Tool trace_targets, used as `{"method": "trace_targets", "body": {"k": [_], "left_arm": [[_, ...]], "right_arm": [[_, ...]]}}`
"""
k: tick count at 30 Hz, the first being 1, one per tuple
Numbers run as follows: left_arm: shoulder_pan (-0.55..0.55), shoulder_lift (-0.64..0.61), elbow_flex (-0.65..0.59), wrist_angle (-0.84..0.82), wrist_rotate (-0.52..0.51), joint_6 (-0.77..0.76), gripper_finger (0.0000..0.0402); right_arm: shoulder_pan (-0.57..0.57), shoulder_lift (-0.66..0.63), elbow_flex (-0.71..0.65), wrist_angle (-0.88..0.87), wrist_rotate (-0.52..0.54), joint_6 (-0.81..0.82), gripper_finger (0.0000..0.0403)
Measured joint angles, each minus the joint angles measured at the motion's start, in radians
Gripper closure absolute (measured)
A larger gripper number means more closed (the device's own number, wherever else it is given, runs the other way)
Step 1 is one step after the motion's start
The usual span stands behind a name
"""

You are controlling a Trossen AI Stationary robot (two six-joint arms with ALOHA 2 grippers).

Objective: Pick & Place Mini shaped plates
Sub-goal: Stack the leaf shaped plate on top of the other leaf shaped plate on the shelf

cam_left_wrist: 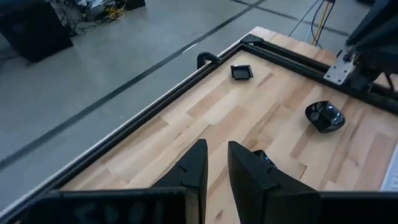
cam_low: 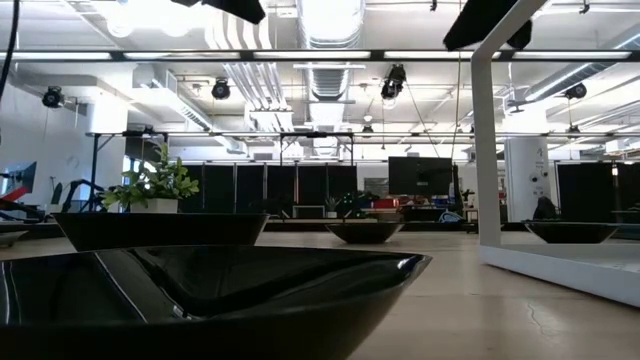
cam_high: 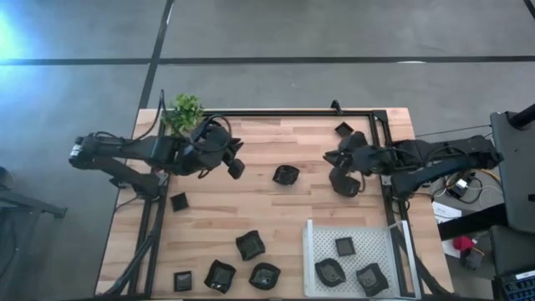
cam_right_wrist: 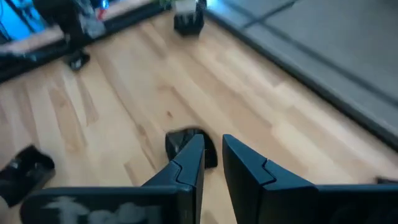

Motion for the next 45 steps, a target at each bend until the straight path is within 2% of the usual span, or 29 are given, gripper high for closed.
{"method": "trace_targets", "body": {"k": [5,12,15,19,22,27,30,35,45], "left_arm": [[-0.012,-0.045,-0.056,0.056,-0.002,-0.006,0.0344],[-0.019,-0.052,-0.066,0.078,-0.002,-0.009,0.0344],[-0.02,-0.05,-0.066,0.079,-0.002,-0.009,0.0344],[-0.022,-0.05,-0.066,0.079,-0.002,-0.009,0.0344],[-0.023,-0.05,-0.066,0.079,-0.002,-0.009,0.0344],[-0.023,-0.048,-0.066,0.078,-0.002,-0.003,0.0344],[-0.023,-0.048,-0.066,0.078,-0.002,0.006,0.0344],[-0.023,-0.048,-0.066,0.077,-0.002,0.006,0.0344],[-0.023,-0.048,-0.066,0.074,-0.001,0.01,0.0344]], "right_arm": [[-0.088,0.073,-0.001,-0.001,-0.157,-0.056,0.0346],[-0.168,0.182,-0.013,0.014,-0.272,-0.181,0.0346],[-0.196,0.223,-0.043,0.084,-0.309,-0.226,0.0346],[-0.222,0.262,-0.125,0.269,-0.372,-0.23,0.0346],[-0.224,0.275,-0.206,0.452,-0.38,-0.26,0.0346],[-0.224,0.274,-0.333,0.684,-0.38,-0.409,0.0346],[-0.24,0.279,-0.375,0.716,-0.377,-0.419,0.0346],[-0.28,0.325,-0.398,0.716,-0.377,-0.273,0.0346],[-0.319,0.484,-0.387,0.782,-0.456,-0.358,0.0346]]}}
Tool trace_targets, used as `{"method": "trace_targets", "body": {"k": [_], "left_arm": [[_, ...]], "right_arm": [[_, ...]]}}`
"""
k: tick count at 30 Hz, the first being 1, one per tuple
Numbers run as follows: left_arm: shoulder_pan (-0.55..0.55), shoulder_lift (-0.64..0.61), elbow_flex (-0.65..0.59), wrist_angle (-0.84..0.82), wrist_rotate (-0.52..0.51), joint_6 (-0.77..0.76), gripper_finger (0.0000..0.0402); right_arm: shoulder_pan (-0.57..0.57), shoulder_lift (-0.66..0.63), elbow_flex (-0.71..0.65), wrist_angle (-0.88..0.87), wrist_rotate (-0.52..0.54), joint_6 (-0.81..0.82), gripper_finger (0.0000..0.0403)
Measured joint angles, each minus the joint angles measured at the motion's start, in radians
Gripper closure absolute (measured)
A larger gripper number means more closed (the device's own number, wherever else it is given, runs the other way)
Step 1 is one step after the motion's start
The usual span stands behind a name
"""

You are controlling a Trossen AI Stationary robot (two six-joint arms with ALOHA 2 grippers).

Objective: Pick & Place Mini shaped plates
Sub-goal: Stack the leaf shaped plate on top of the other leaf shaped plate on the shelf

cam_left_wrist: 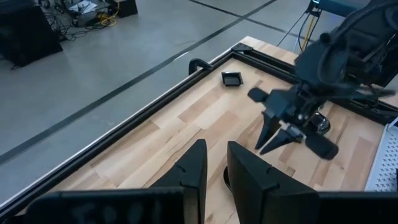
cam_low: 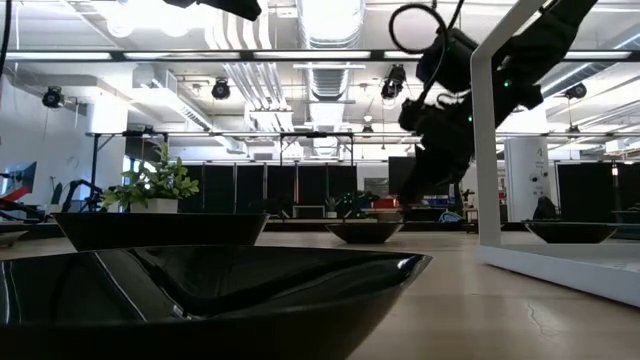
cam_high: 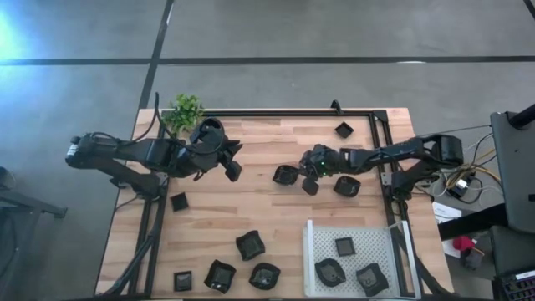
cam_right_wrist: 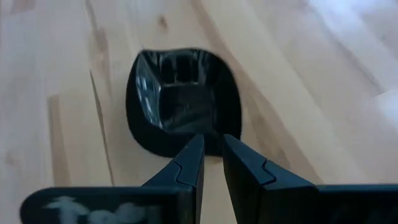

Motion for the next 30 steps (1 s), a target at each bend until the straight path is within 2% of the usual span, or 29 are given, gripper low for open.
{"method": "trace_targets", "body": {"k": [5,13,17,24,30], "left_arm": [[0.0,0.0,0.0,0.0,0.0,0.0,0.0344],[0.0,0.0,0.0,0.0,0.0,0.0,0.0344],[0.0,0.0,0.0,0.0,0.0,0.0,0.0344],[0.0,0.0,0.0,-0.001,0.0,0.0,0.0344],[0.0,0.0,0.0,0.0,0.0,0.0,0.0344]], "right_arm": [[-0.01,0.042,0.001,0.081,-0.001,-0.003,0.0346],[-0.062,0.083,0.001,0.087,-0.005,0.028,0.0346],[-0.091,0.086,0.001,0.094,-0.099,0.052,0.0346],[-0.121,0.089,0.001,0.093,-0.092,0.049,0.0346],[-0.136,0.127,0.001,0.106,-0.136,0.049,0.0346]]}}
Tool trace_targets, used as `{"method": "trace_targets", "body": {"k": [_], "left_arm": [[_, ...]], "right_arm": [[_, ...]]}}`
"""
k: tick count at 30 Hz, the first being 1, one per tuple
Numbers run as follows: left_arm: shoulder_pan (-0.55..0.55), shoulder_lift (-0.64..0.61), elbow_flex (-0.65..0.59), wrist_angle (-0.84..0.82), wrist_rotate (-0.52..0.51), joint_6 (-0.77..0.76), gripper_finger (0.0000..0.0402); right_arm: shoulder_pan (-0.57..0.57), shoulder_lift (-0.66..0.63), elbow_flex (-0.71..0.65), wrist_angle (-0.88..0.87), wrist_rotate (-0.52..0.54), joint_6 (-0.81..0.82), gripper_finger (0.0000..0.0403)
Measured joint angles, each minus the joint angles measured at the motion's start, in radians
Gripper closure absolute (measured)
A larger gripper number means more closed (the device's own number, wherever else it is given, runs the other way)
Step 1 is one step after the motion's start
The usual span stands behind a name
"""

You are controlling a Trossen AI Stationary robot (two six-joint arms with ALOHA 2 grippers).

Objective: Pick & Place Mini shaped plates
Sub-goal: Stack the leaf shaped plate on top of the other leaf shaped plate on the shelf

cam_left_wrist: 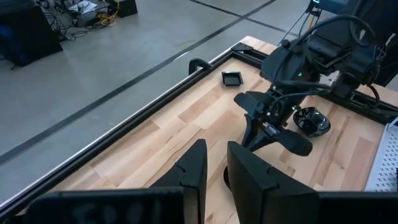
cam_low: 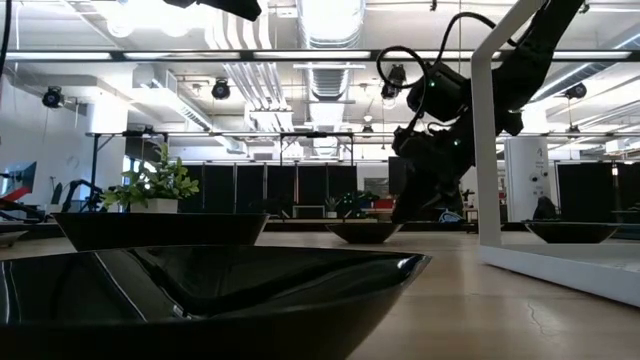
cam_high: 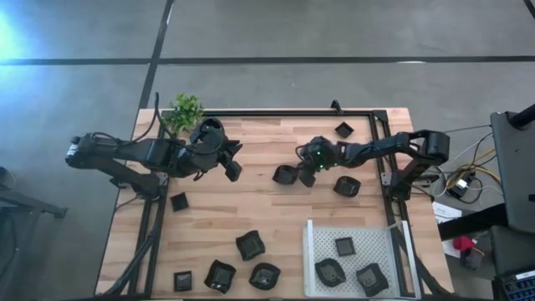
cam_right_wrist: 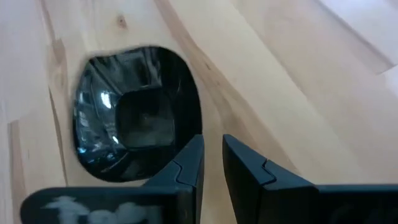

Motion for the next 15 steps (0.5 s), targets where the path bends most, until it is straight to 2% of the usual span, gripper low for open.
{"method": "trace_targets", "body": {"k": [15], "left_arm": [[0.0,0.0,0.0,0.001,0.0,0.0,0.0344]], "right_arm": [[0.0,-0.001,0.0,0.05,-0.031,0.056,0.0346]]}}
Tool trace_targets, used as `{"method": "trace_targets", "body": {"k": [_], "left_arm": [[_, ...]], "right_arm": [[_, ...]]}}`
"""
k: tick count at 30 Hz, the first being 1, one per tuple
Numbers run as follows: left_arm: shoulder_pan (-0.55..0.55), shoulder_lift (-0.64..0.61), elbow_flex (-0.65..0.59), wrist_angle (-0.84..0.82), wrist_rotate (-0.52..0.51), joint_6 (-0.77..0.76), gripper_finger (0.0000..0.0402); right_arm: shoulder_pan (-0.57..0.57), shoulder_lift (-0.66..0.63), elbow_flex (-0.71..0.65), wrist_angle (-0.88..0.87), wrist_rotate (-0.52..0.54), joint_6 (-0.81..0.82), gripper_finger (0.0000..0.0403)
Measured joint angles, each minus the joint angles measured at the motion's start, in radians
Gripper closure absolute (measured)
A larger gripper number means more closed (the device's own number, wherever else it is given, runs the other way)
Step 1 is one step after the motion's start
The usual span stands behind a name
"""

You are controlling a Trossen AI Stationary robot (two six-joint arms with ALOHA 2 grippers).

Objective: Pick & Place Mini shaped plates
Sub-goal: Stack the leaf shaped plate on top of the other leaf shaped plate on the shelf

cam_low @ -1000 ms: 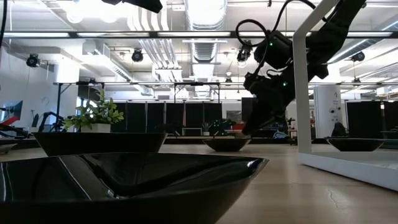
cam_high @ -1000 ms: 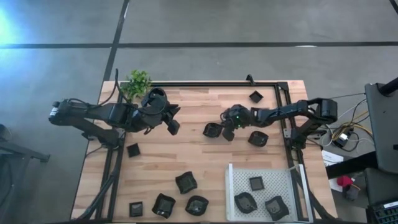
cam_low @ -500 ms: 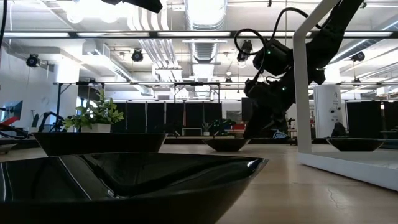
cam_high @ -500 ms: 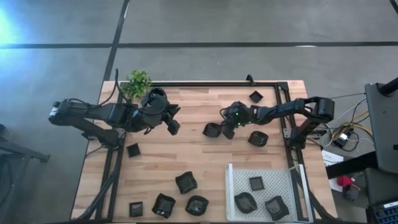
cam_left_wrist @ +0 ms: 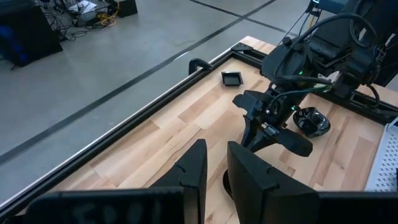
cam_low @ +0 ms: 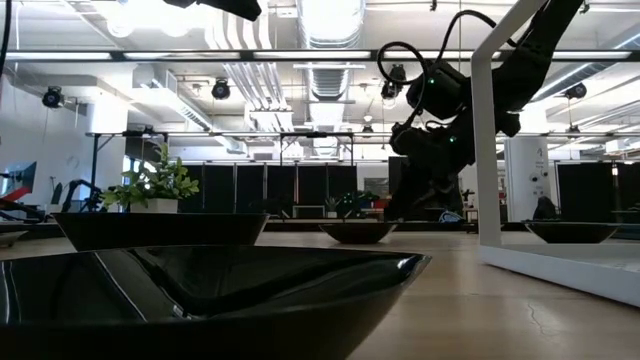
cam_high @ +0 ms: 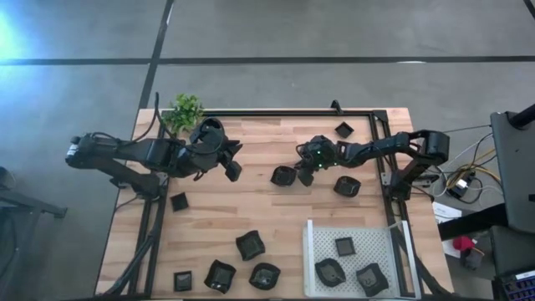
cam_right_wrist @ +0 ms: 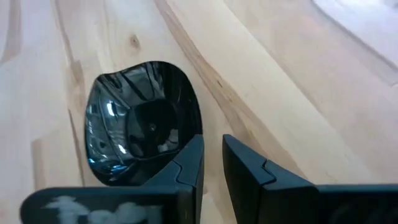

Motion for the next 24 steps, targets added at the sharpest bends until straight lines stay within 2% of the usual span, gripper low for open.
{"method": "trace_targets", "body": {"k": [6,13,19,24], "left_arm": [[0.0,0.0,0.0,0.0,0.0,0.0,0.0344],[0.0,0.0,0.0,-0.004,0.0,0.005,0.0344],[0.0,0.0,0.0,-0.004,0.0,0.002,0.0344],[0.0,0.0,0.0,-0.004,0.0,0.001,0.0344]], "right_arm": [[0.001,0.014,0.0,-0.003,-0.092,0.004,0.0346],[0.001,0.029,0.0,0.005,-0.035,-0.044,0.0346],[-0.001,0.029,0.0,0.013,-0.033,-0.053,0.0346],[-0.001,0.027,0.0,0.017,-0.033,-0.141,0.0346]]}}
